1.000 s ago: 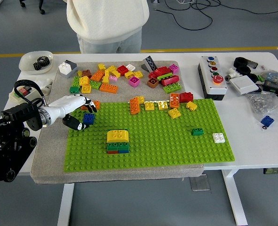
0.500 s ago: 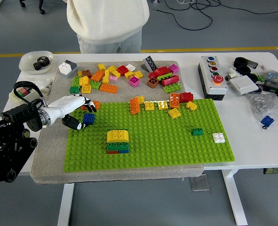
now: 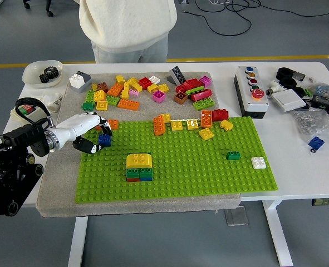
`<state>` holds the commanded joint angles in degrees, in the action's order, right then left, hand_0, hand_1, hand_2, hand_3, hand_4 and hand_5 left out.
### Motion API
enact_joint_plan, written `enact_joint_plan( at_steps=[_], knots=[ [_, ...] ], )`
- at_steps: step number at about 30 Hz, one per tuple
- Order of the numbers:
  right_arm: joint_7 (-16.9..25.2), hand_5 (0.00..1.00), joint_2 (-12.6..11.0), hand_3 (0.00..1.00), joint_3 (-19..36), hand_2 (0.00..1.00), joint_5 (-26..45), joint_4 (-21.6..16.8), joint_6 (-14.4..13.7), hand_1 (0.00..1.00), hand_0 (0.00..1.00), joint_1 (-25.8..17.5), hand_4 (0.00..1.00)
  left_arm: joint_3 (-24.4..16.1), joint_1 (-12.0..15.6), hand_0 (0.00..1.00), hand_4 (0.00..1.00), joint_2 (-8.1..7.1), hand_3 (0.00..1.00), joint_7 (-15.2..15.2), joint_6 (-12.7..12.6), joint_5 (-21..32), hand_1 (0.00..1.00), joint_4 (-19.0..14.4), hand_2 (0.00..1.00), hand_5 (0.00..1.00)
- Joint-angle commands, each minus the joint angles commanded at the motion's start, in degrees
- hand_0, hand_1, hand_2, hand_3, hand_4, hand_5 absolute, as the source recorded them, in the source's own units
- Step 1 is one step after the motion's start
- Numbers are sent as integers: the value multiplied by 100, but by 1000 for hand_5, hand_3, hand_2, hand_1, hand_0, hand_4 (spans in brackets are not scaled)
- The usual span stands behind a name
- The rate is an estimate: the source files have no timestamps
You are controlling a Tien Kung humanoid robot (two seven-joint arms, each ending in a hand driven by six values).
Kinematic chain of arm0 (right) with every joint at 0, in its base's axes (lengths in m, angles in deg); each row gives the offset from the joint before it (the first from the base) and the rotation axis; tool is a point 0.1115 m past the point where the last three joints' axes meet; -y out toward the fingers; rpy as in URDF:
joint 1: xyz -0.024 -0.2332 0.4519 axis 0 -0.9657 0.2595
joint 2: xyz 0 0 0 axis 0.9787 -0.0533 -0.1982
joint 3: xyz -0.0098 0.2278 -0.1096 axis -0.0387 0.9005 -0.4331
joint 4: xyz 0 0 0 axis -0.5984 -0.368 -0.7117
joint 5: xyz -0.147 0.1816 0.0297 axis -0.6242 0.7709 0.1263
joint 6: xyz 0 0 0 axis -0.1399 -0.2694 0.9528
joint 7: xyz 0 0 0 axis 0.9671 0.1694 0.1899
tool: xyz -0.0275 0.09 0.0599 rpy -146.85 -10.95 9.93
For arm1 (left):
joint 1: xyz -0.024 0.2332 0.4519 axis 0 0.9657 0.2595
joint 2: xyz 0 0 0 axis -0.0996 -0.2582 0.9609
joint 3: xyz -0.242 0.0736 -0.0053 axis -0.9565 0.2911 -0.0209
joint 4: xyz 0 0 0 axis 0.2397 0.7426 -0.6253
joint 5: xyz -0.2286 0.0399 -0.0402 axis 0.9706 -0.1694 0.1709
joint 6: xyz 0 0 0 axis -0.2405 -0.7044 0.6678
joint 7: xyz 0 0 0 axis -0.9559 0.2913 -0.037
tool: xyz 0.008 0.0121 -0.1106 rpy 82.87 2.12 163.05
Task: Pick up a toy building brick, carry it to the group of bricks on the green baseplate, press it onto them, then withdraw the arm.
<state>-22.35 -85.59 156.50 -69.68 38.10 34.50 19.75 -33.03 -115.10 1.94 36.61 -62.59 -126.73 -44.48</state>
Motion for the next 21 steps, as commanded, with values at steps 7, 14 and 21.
enact_joint_plan(
  at_steps=[7,14,21],
  knots=[
    [-1,478,1,634,-2,727,0,0,0,649,748,1,896,49,7,998,594,8,548,2,-22,0,784,34,588,2],
    [-7,479,2,634,8,728,0,0,-1,648,748,2,896,-16,7,998,605,17,493,30,-266,0,744,-9,478,2],
    [-5,478,5,634,7,728,0,0,-1,648,747,5,896,-67,22,998,693,33,488,25,-566,0,731,-17,465,2]
  ],
)
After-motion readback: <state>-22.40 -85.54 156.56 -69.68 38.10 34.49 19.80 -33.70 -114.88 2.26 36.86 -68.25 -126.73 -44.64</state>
